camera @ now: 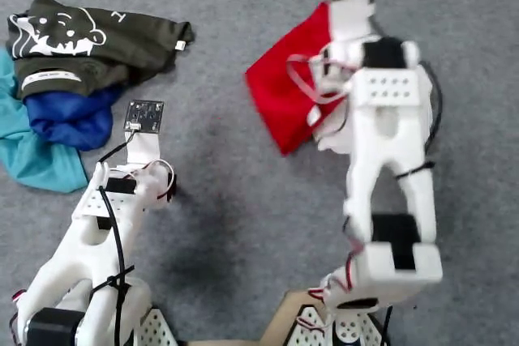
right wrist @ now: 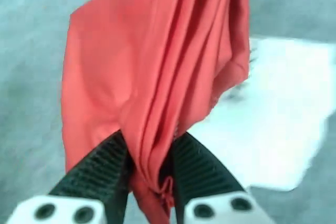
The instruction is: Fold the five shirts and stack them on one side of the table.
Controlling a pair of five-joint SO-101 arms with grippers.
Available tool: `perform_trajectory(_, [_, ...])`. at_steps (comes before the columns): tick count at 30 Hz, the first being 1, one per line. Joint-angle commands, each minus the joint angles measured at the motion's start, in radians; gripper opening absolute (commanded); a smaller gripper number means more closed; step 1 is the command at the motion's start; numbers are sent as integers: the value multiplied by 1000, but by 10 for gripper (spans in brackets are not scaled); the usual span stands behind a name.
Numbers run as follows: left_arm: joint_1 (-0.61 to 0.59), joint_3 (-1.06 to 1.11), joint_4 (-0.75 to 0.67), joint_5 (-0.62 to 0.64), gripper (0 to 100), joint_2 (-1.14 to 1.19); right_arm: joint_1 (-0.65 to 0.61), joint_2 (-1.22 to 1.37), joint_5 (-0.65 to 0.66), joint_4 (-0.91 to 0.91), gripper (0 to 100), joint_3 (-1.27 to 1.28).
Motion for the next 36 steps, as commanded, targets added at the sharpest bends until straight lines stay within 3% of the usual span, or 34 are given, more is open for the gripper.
perform_trajectory(1, [-5, -2, -12, 0, 112, -26, 126, 147, 55, 23, 14, -231])
perform_trajectory(6, [-5, -2, -14, 0, 112, -26, 259, 349, 132, 143, 14, -469])
perform_trajectory(15, [-5, -7, -11, 0, 113, -26, 330, 624, 215, 334, 34, -779])
perform_trajectory(19, [-5, -45, 38, 0, 123, -37, 339, 682, 173, 427, 257, -895])
perform_trajectory(22, [-36, -199, 224, 2, 161, -37, 347, 690, 189, 450, 431, -974])
perform_trajectory(24, [-99, -325, 342, 2, 174, -37, 351, 690, 190, 451, 479, -1003])
perform_trajectory(28, [-269, -522, 477, -8, 198, -26, 361, 688, 140, 451, 366, -1029])
perform_trajectory(33, [-486, -584, 473, -43, 245, -3, 368, 688, 69, 451, 5, -1041])
perform_trajectory(36, [-567, -595, 393, -77, 246, 112, 365, 688, 38, 453, 99, -1036])
